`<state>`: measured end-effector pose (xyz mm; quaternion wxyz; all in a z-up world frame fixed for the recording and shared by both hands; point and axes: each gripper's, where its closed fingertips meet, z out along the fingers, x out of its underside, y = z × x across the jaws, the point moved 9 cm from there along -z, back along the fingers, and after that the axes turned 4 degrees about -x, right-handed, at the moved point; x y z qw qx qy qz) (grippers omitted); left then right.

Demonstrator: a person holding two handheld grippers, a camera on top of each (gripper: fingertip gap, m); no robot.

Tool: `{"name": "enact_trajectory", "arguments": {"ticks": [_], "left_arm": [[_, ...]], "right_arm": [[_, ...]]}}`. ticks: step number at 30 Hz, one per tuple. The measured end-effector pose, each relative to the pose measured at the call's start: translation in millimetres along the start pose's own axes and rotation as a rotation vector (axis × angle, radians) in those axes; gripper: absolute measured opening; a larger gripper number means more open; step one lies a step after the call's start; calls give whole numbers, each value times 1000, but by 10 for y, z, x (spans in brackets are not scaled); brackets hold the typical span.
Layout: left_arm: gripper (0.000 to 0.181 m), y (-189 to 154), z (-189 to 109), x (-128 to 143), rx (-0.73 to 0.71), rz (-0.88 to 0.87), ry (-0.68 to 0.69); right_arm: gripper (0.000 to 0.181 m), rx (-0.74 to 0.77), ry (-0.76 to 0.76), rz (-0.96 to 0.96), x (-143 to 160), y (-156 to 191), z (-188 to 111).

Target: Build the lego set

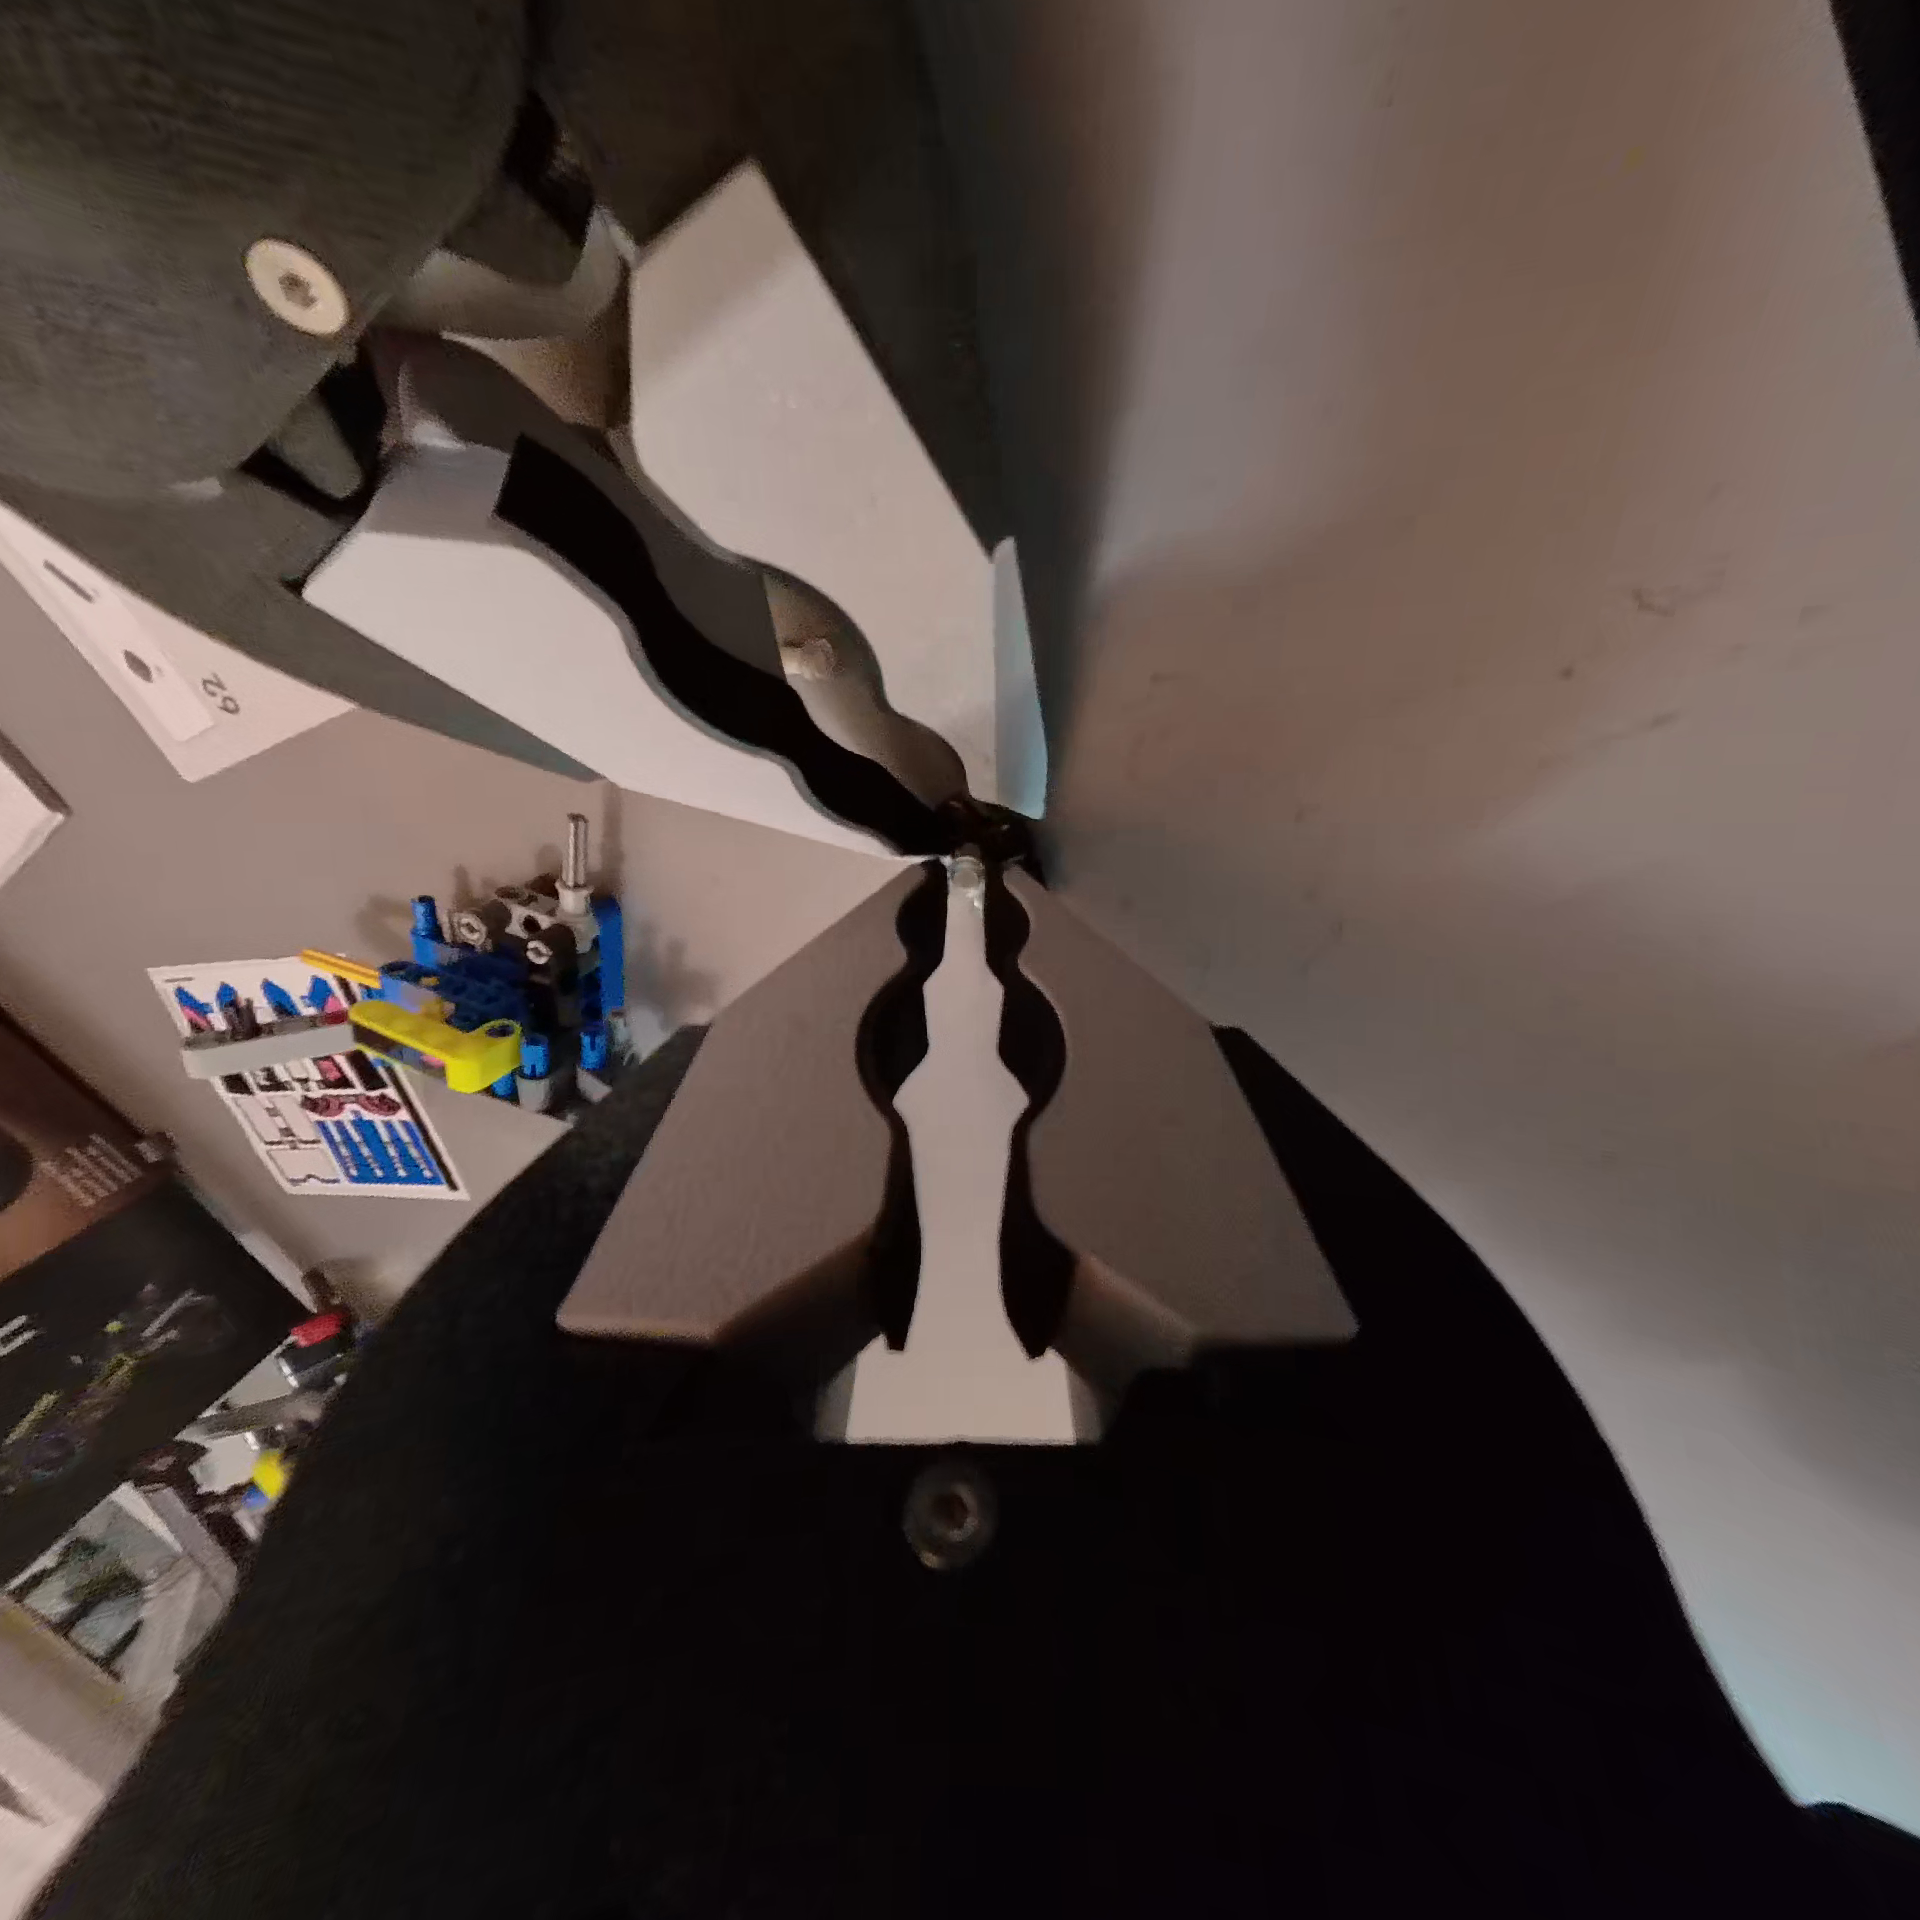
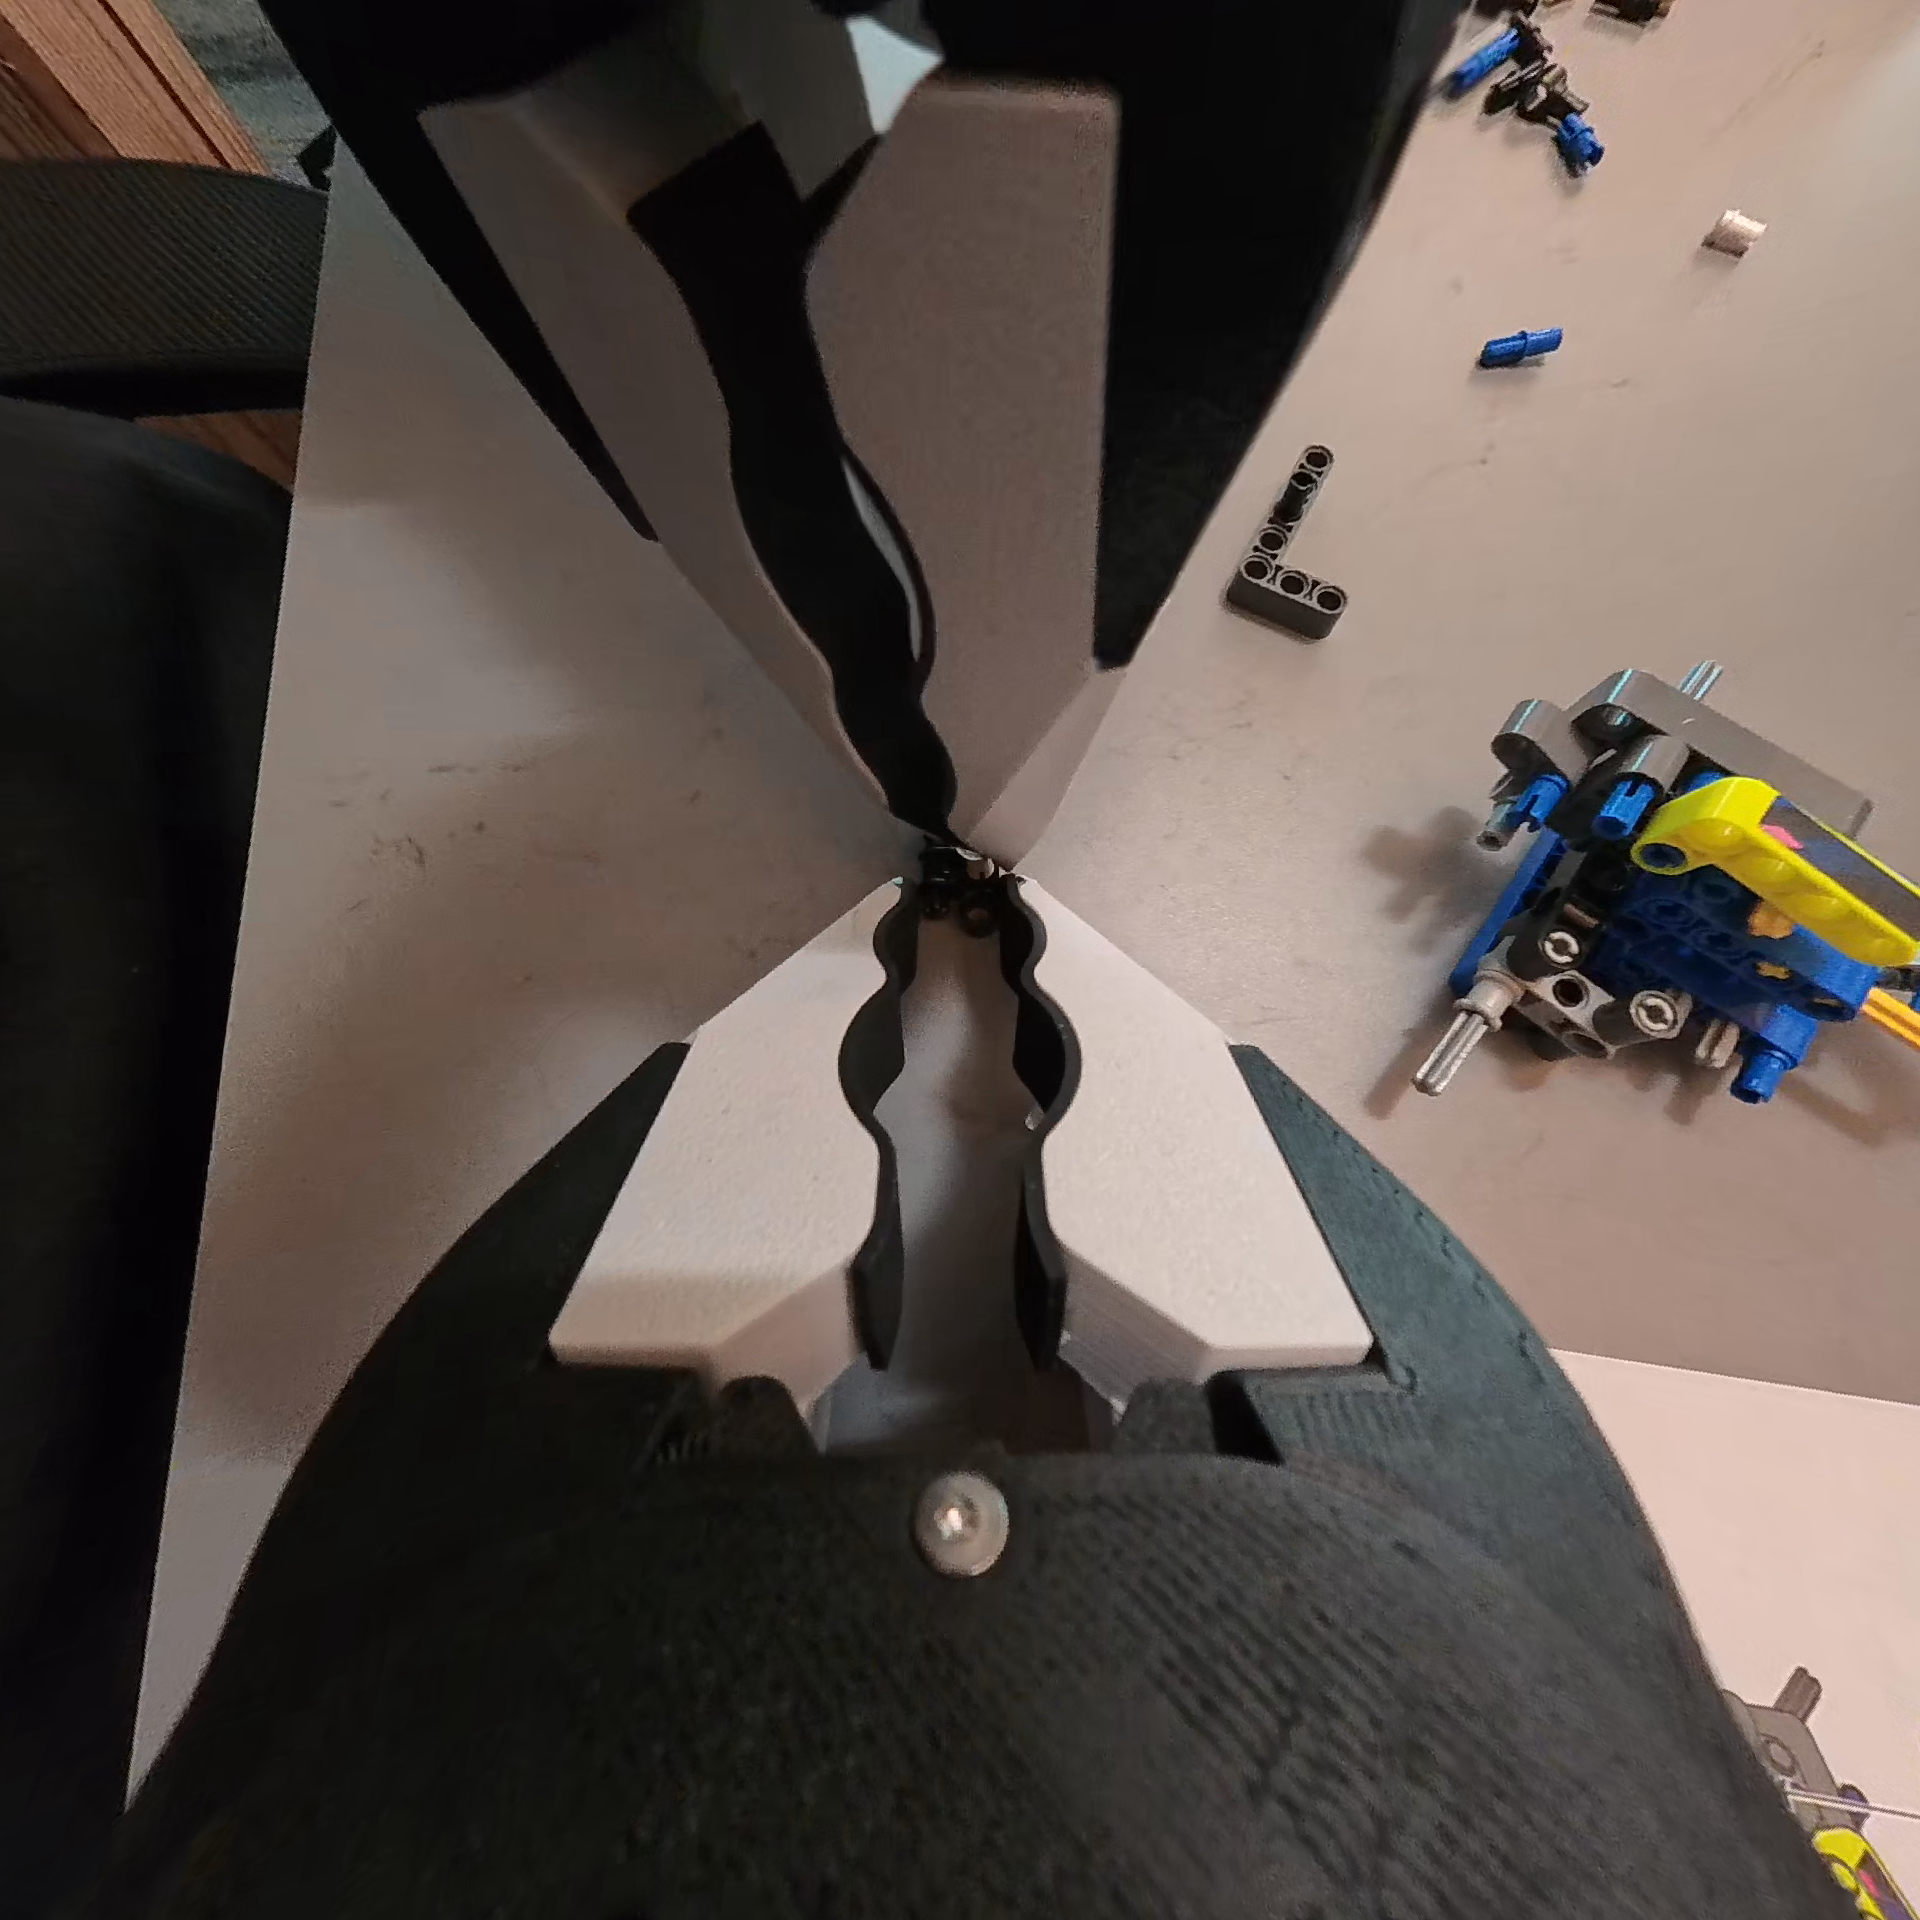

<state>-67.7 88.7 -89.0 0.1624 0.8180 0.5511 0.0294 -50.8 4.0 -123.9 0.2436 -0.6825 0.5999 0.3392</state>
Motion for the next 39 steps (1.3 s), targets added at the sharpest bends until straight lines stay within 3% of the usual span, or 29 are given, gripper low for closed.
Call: {"name": "enact_trajectory", "arguments": {"ticks": [11,20,27,32,39], "left_arm": [[4,105,31,23,93,-205,-54],[4,92,40,-22,44,-231,-40],[4,39,72,85,-17,-397,-168],[4,60,88,43,-62,-365,-154],[4,69,83,-96,-122,-135,14]], "right_arm": [[14,-17,-13,96,22,-29,-29],[14,75,-25,168,47,29,-52],[16,166,-25,184,72,71,-79],[15,170,-27,201,78,56,-85],[18,236,-30,232,101,79,-114]]}}
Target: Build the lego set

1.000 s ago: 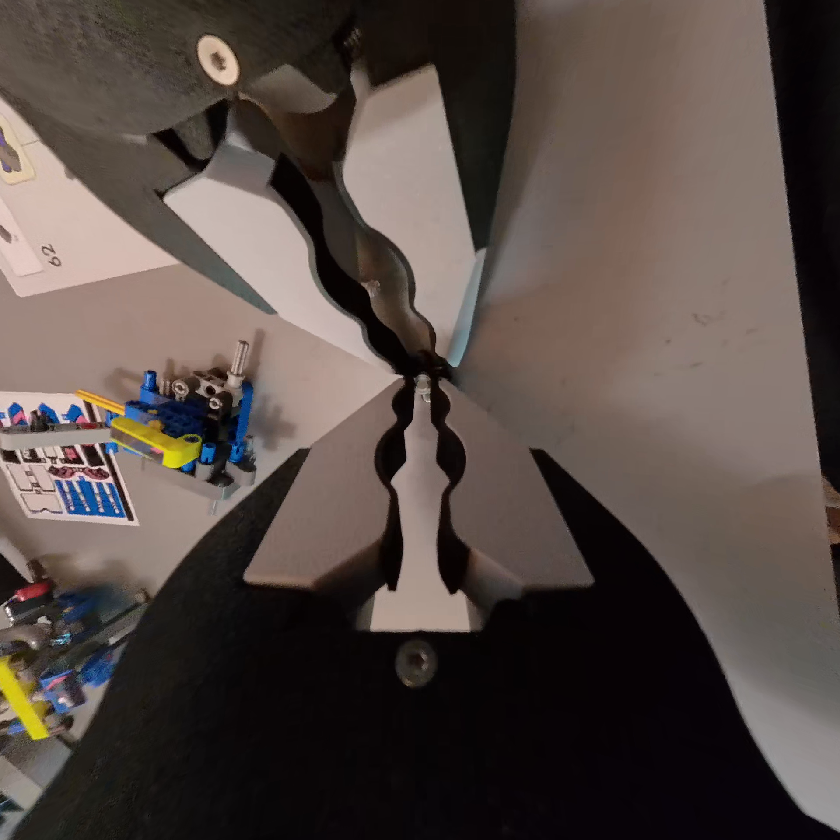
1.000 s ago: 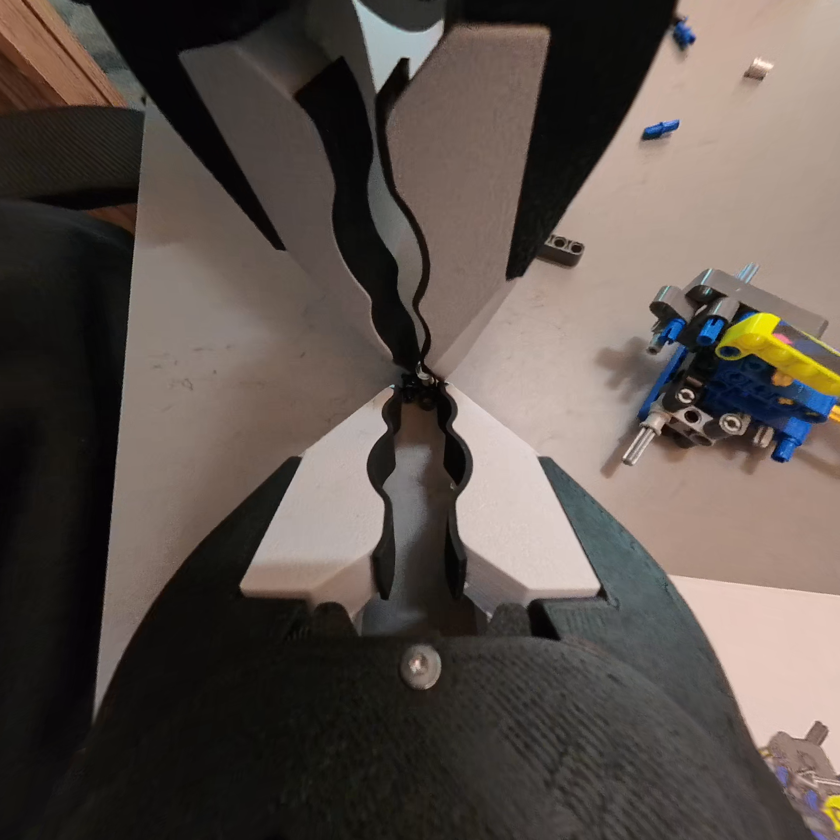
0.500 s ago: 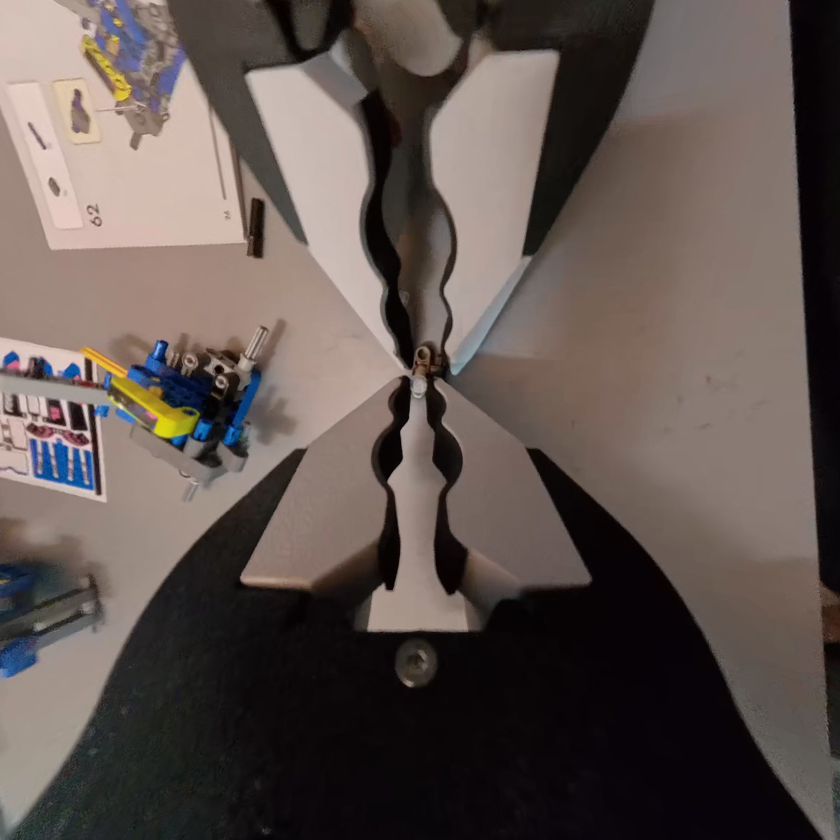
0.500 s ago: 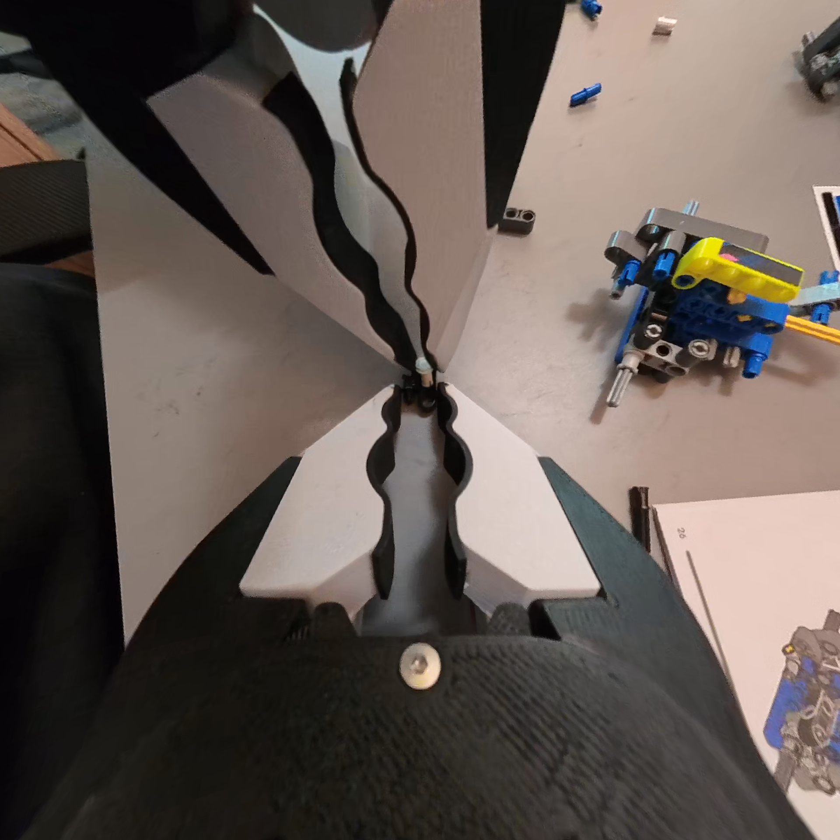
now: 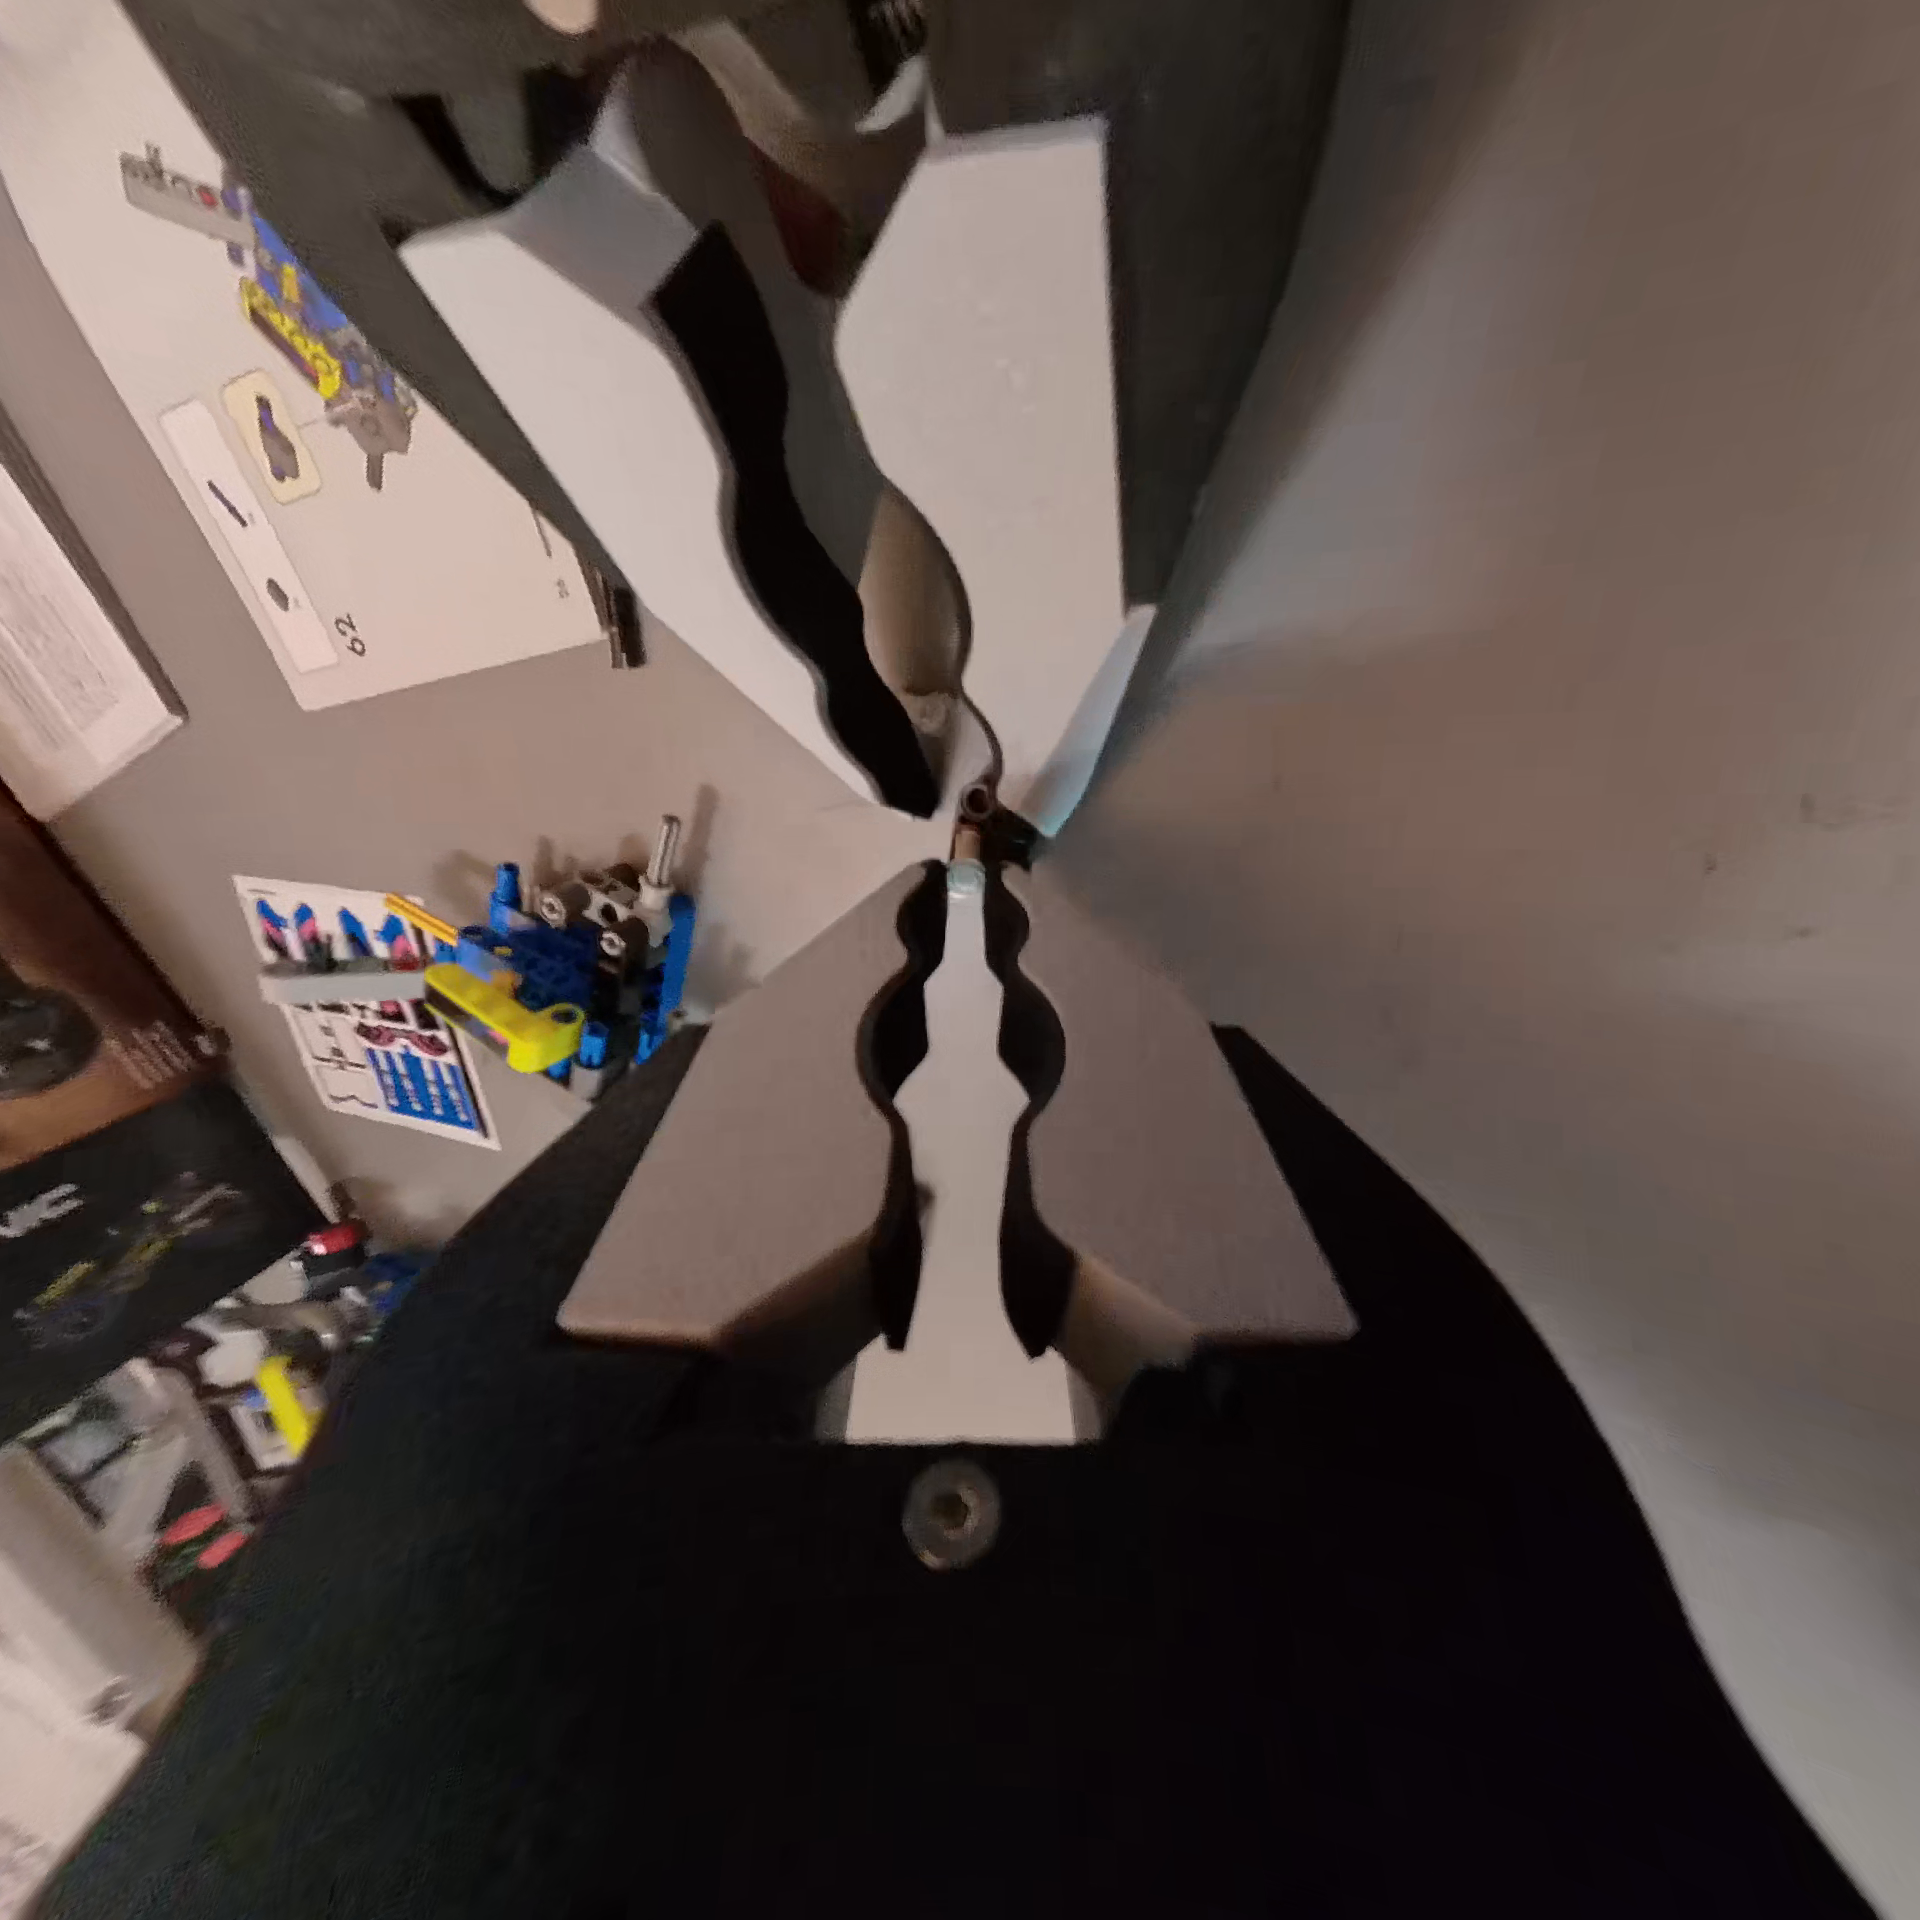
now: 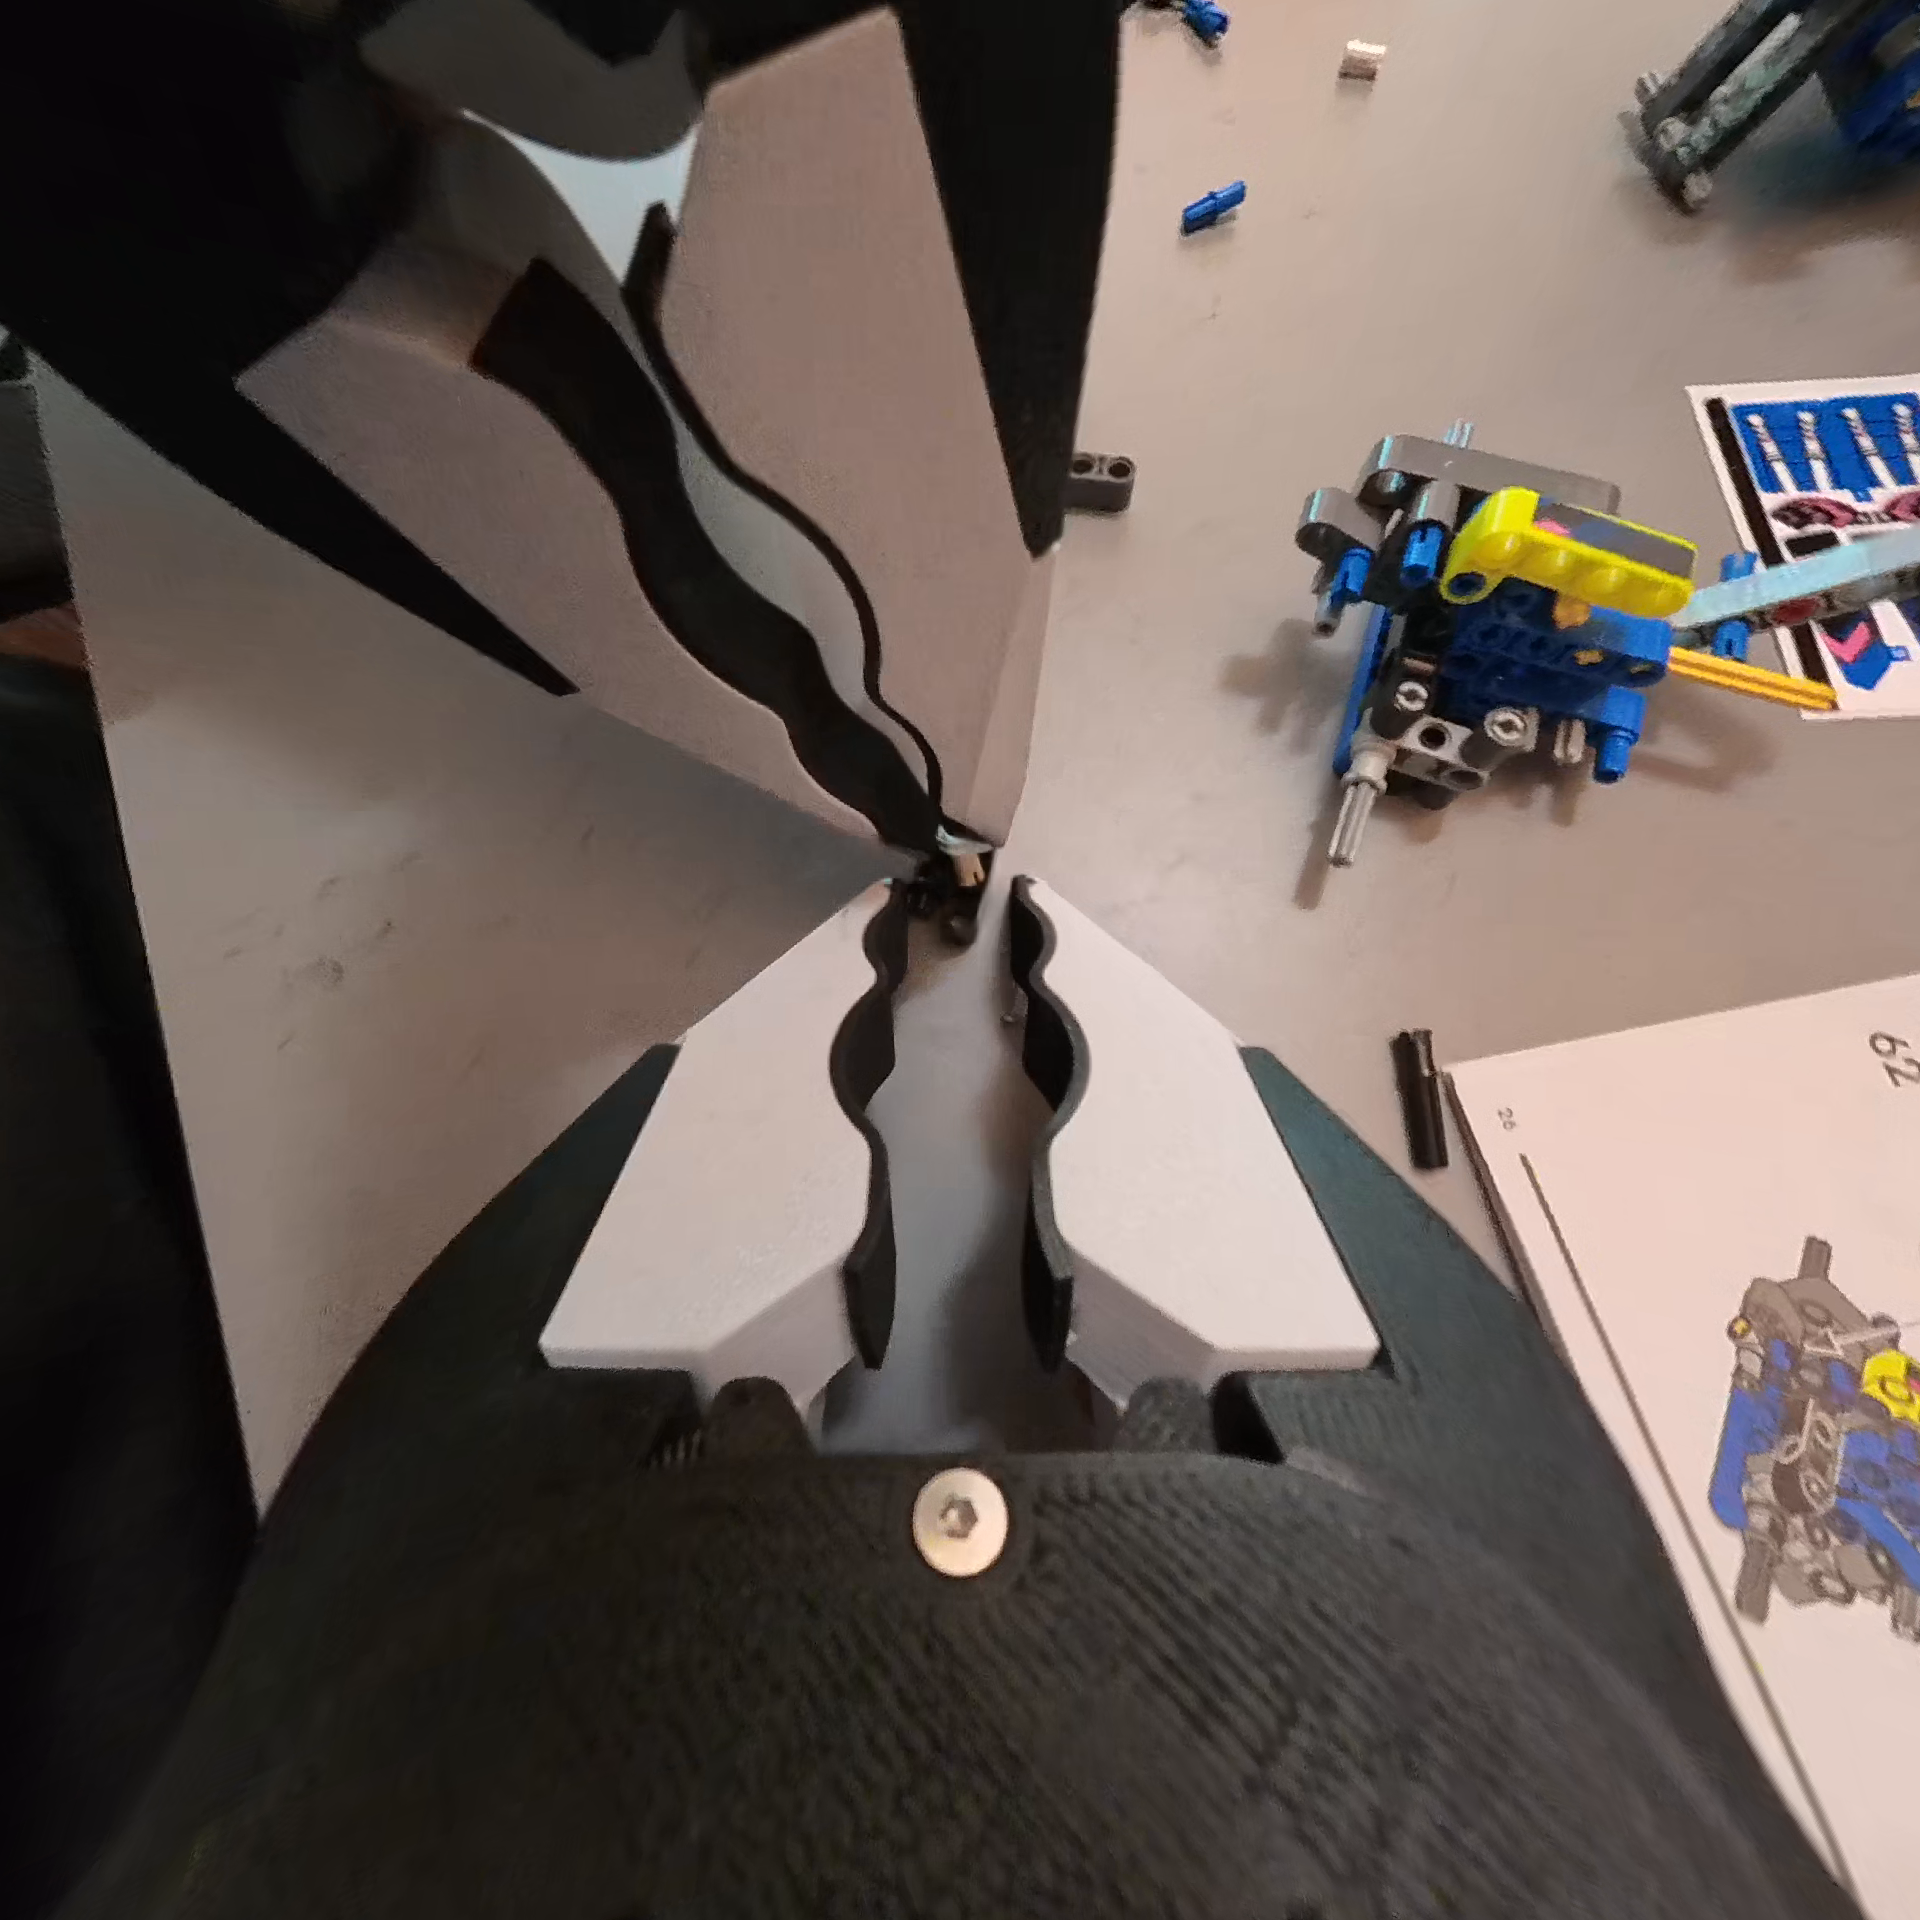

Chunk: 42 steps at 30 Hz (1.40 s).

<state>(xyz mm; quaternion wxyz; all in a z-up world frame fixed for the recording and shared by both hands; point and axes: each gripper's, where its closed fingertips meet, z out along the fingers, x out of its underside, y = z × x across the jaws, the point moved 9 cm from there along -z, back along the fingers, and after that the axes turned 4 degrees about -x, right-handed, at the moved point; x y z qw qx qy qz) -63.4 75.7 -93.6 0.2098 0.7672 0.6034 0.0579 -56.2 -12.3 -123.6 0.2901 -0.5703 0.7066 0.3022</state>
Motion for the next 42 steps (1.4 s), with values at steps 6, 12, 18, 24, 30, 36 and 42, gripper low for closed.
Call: {"name": "enact_trajectory", "arguments": {"ticks": [6,12,18,24,30,36,42], "left_arm": [[4,-31,5,-98,-52,237,79],[4,6,9,-108,-11,317,71],[4,34,16,-82,15,303,48],[4,32,28,-70,1,320,52],[4,3,24,-84,-39,421,56],[4,-36,30,-162,-62,625,131],[4,68,31,-108,41,529,33]], "right_arm": [[8,52,-3,43,73,9,-78],[3,-40,-9,98,79,-56,-86],[16,-32,-8,23,67,-90,-100],[12,-114,3,12,21,-102,-35],[12,-136,3,41,21,-131,-33],[11,-149,2,61,21,-147,-30],[11,-151,2,64,20,-150,-29]]}}
